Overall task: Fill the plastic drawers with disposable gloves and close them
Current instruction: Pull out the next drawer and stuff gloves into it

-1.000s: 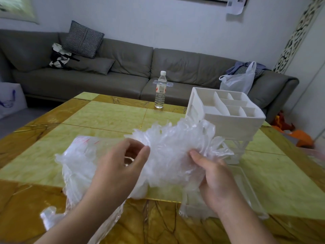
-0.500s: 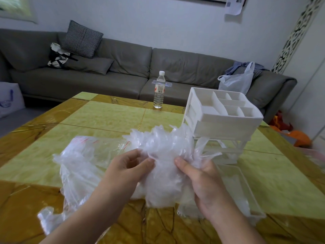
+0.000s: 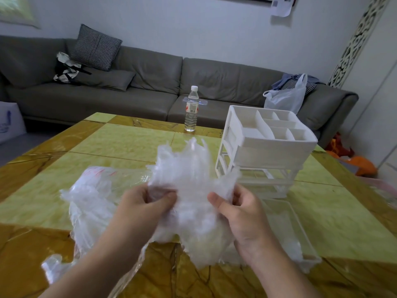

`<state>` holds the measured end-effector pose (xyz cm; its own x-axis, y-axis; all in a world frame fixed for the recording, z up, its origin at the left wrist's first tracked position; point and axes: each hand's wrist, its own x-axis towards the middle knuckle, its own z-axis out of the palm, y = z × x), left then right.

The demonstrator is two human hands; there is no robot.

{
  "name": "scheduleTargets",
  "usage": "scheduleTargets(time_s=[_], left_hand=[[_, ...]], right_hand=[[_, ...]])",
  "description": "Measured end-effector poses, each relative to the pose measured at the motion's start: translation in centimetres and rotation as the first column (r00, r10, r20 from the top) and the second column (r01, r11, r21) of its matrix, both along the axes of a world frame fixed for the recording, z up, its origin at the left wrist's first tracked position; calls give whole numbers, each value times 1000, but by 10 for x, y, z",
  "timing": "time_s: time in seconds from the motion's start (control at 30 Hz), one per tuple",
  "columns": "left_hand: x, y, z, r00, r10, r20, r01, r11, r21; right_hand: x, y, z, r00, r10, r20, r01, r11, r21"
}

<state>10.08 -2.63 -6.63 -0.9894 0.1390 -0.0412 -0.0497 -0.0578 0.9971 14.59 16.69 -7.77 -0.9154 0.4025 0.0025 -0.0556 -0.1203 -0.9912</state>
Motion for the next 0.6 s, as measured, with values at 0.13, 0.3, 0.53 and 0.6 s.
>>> scheduleTargets(time_s=[0.13, 0.3, 0.53, 0.6], left_hand=[[-15, -13, 10, 993, 105, 56, -111, 985, 134], [-21, -20, 19, 986, 93, 139, -134, 937, 323], [-1, -6, 29, 995, 13, 101, -52, 915, 399], [9, 1, 26, 994, -26, 109, -15, 933, 359]], right_hand=[[-1, 14, 0, 999, 14, 34, -14, 1000, 15], [-2, 19, -1, 994, -9, 106, 0, 997, 82], [6, 24, 18, 996, -91, 16, 92, 990, -108], [6, 19, 20, 996, -86, -18, 81, 982, -169]])
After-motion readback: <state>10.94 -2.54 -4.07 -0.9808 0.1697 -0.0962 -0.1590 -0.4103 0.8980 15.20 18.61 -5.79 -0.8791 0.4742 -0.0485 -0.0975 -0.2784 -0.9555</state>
